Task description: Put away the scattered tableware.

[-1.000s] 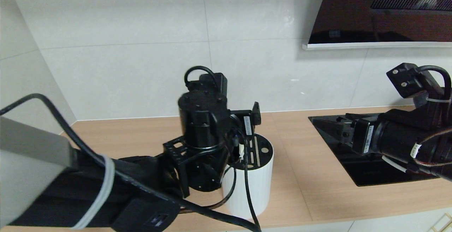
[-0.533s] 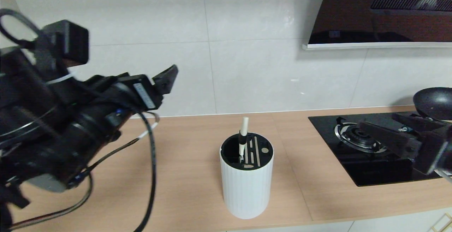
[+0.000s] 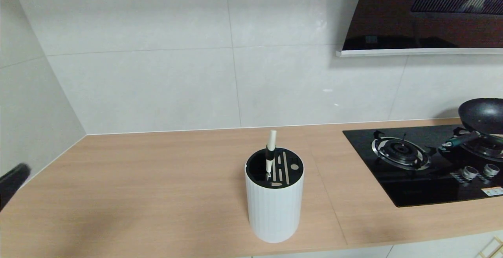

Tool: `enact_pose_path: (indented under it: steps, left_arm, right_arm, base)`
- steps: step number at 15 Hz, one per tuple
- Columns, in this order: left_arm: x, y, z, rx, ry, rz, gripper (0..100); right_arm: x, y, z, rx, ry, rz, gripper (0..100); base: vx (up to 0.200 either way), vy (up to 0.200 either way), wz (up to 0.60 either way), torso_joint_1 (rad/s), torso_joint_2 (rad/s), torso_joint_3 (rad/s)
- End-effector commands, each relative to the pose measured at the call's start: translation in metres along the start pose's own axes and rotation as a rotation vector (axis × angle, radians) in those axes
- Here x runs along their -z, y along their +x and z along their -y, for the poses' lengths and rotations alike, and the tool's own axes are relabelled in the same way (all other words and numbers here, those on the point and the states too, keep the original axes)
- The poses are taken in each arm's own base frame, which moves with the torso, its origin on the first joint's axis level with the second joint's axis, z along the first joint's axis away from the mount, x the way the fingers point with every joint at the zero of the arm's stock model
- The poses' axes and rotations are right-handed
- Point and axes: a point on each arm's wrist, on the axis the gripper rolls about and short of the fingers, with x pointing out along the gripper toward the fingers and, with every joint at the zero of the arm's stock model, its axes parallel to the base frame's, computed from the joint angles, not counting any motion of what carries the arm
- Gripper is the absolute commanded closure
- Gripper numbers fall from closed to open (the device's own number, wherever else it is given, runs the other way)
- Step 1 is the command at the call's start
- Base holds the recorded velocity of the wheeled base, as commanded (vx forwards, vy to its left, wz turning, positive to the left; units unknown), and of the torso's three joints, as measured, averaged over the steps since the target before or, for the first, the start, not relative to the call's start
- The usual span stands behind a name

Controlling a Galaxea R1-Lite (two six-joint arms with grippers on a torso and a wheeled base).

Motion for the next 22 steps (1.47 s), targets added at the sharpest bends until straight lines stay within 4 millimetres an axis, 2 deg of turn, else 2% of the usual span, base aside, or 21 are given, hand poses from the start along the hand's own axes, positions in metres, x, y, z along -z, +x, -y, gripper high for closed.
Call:
enact_pose_path:
  steps: [1, 3, 5, 6, 8, 10, 11, 13, 15, 17, 22]
  left_arm:
    - [0.026, -0.078, -0.024, -0.071, -0.013, 0.123, 0]
    - [0.040, -0.091, -0.025, -0.101, 0.024, 0.119, 0]
    - [0.053, -0.084, -0.024, -0.230, 0.036, 0.093, 0]
    - [0.060, -0.081, -0.023, -0.283, 0.042, 0.094, 0]
    - [0.076, -0.082, -0.019, -0.395, 0.074, 0.141, 0]
    - [0.103, -0.079, -0.021, -0.412, 0.132, 0.093, 0]
    - [0.123, -0.072, -0.024, -0.411, 0.137, 0.062, 0]
    - [0.133, -0.070, -0.022, -0.288, 0.101, 0.004, 0]
    - [0.137, -0.069, -0.021, -0.228, 0.099, -0.037, 0]
    - [0.140, -0.069, -0.019, -0.124, 0.092, -0.075, 0]
    - [0.140, -0.069, -0.019, -0.123, 0.098, -0.074, 0]
  right_arm:
    - [0.026, -0.047, 0.004, 0.156, -0.053, 0.123, 0]
    - [0.021, -0.048, 0.005, 0.318, -0.051, 0.172, 0]
    - [0.025, -0.048, 0.003, 0.404, -0.070, 0.184, 0]
    - [0.035, -0.055, 0.000, 0.438, -0.094, 0.220, 0]
    - [0.051, -0.050, 0.003, 0.446, -0.122, 0.182, 0]
    - [0.061, -0.045, 0.005, 0.443, -0.128, 0.159, 0]
    - [0.079, -0.039, 0.006, 0.368, -0.130, 0.094, 0]
    - [0.090, -0.036, 0.006, 0.284, -0.114, 0.028, 0]
    - [0.090, -0.036, 0.006, 0.258, -0.114, 0.028, 0]
    - [0.096, -0.035, 0.004, 0.138, -0.115, -0.037, 0]
    - [0.095, -0.035, 0.004, 0.138, -0.115, -0.028, 0]
  base:
    - [0.000, 0.000, 0.00, 0.000, 0.00, 0.000]
    - [0.000, 0.000, 0.00, 0.000, 0.00, 0.000]
    - [0.000, 0.000, 0.00, 0.000, 0.00, 0.000]
    - [0.000, 0.000, 0.00, 0.000, 0.00, 0.000]
    - [0.000, 0.000, 0.00, 0.000, 0.00, 0.000]
    - [0.000, 0.000, 0.00, 0.000, 0.00, 0.000]
    - [0.000, 0.000, 0.00, 0.000, 0.00, 0.000]
    - [0.000, 0.000, 0.00, 0.000, 0.00, 0.000]
    - [0.000, 0.000, 0.00, 0.000, 0.00, 0.000]
    - [0.000, 0.000, 0.00, 0.000, 0.00, 0.000]
    - [0.000, 0.000, 0.00, 0.000, 0.00, 0.000]
